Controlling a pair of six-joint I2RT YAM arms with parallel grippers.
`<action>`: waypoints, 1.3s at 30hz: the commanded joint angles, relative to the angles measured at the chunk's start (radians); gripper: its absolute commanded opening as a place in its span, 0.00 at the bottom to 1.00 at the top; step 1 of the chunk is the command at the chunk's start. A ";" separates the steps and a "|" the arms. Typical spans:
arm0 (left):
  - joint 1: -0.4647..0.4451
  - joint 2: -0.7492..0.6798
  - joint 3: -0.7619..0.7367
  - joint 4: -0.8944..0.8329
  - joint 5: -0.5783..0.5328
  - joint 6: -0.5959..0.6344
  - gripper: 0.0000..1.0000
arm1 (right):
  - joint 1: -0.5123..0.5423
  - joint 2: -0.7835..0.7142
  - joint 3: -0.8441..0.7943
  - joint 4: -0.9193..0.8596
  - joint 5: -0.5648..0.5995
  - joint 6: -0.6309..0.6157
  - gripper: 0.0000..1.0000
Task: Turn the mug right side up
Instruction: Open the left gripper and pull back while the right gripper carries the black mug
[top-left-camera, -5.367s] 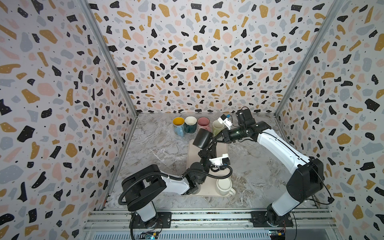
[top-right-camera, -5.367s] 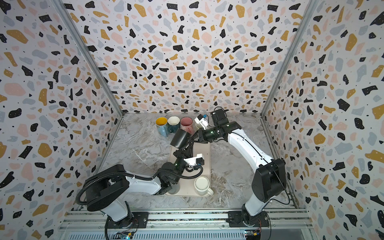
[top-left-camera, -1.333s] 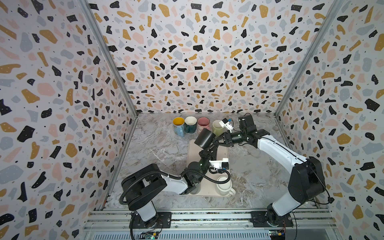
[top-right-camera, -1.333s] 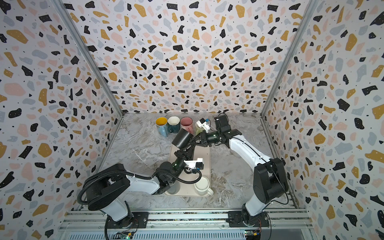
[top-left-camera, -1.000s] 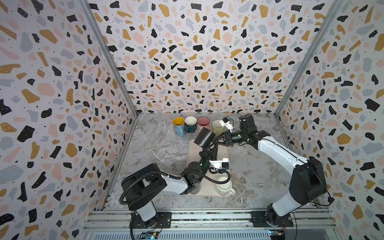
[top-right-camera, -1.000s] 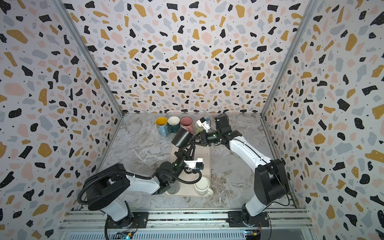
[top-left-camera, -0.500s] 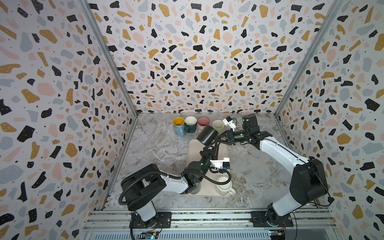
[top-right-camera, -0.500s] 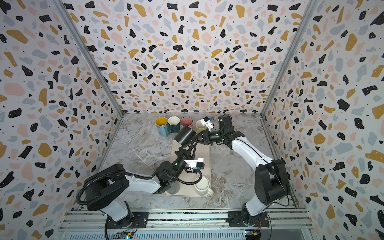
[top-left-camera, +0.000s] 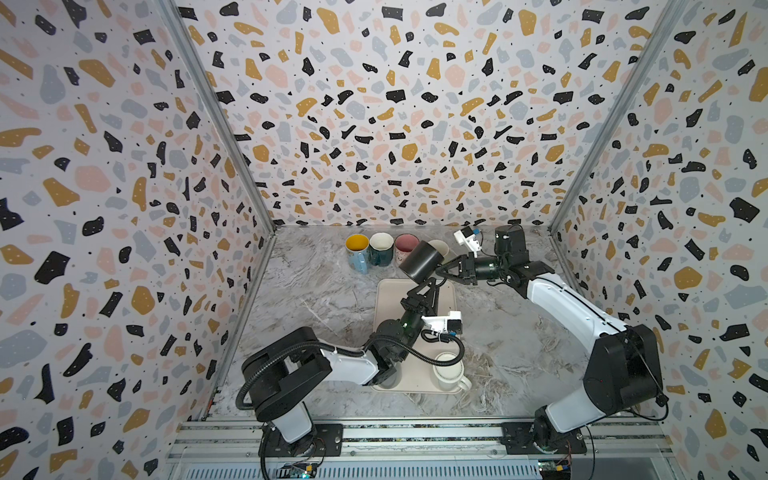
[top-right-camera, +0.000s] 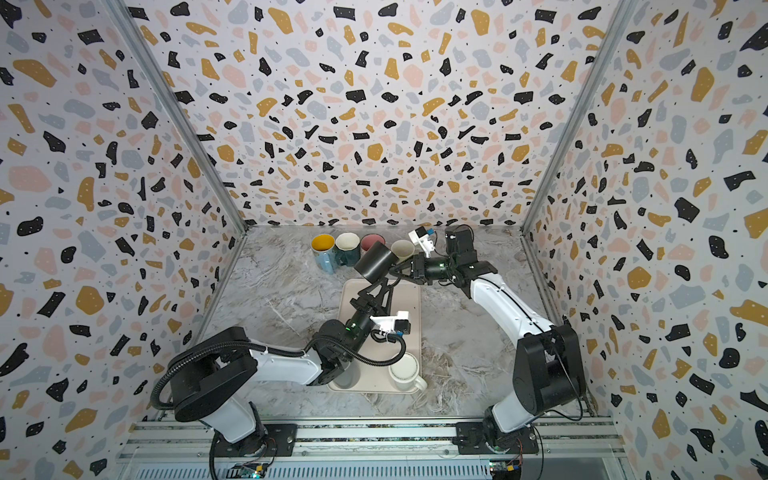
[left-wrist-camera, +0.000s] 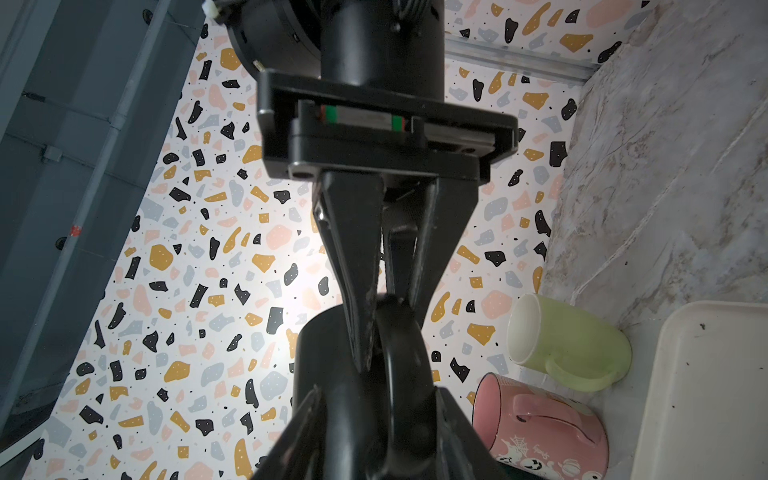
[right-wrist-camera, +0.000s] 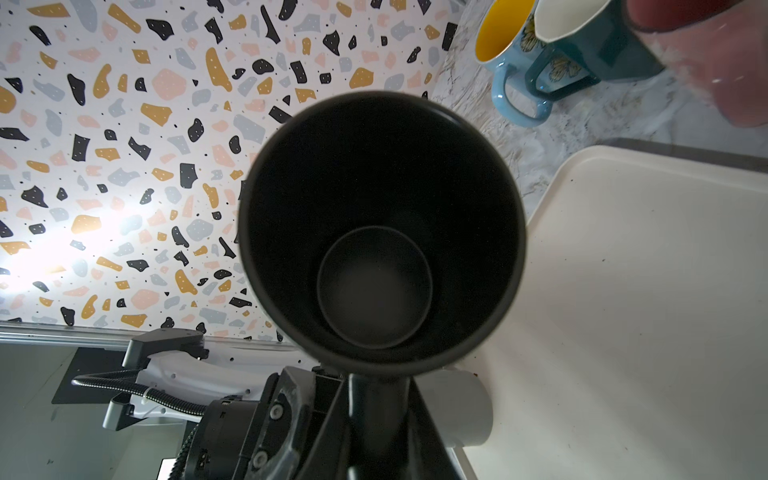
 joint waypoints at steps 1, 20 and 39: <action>0.014 -0.050 0.049 0.449 -0.051 0.008 0.43 | -0.058 -0.036 -0.001 0.048 0.071 -0.032 0.00; 0.125 -0.206 0.161 0.125 -0.267 -0.424 0.41 | -0.127 -0.100 0.038 -0.065 0.331 -0.173 0.00; 0.457 -0.405 0.447 -0.961 -0.097 -1.469 0.43 | -0.115 -0.062 0.055 -0.122 0.772 -0.336 0.00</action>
